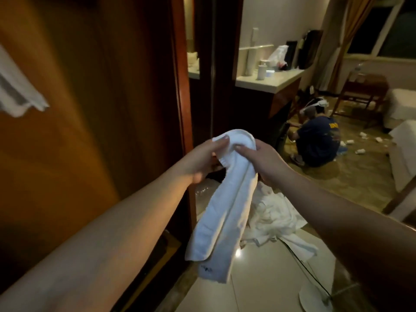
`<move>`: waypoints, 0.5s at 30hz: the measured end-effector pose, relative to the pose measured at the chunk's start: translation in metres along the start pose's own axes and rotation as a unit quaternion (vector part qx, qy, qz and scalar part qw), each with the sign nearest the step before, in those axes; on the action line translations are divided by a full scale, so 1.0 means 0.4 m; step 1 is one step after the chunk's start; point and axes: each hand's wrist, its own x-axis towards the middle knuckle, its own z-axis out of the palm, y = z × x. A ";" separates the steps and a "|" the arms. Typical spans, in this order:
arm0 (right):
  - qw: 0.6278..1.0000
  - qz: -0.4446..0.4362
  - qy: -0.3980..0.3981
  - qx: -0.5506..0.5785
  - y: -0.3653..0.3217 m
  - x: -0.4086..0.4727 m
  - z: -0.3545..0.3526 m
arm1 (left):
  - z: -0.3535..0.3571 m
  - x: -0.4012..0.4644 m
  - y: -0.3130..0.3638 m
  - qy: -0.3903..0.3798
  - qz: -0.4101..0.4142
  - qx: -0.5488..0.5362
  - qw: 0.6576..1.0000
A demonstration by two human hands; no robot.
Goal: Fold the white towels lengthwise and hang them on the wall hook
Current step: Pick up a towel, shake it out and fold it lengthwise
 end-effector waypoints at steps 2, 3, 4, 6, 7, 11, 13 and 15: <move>0.998 -0.002 -0.001 0.056 -0.057 -0.024 0.027 | -0.016 -0.082 -0.003 0.016 -0.027 0.071 0.997; 0.996 -0.003 -0.001 0.085 -0.086 -0.036 0.038 | -0.021 -0.116 -0.002 0.036 -0.039 0.113 0.992; 0.994 -0.005 -0.002 0.106 -0.113 -0.047 0.046 | -0.027 -0.146 -0.001 0.058 -0.040 0.136 0.988; 0.991 -0.011 -0.002 0.130 -0.164 -0.069 0.055 | -0.037 -0.196 0.017 0.086 -0.019 0.135 0.987; 0.990 -0.013 -0.004 0.138 -0.188 -0.079 0.056 | -0.040 -0.222 0.034 0.096 -0.008 0.136 0.986; 0.990 -0.015 -0.028 0.134 -0.271 -0.125 0.055 | -0.016 -0.305 0.114 0.119 0.037 0.147 0.981; 0.992 -0.028 -0.037 0.114 -0.309 -0.139 0.057 | 0.002 -0.332 0.149 0.169 0.061 0.109 0.978; 0.995 -0.040 -0.034 0.085 -0.346 -0.150 0.060 | 0.014 -0.356 0.174 0.218 0.071 0.111 0.967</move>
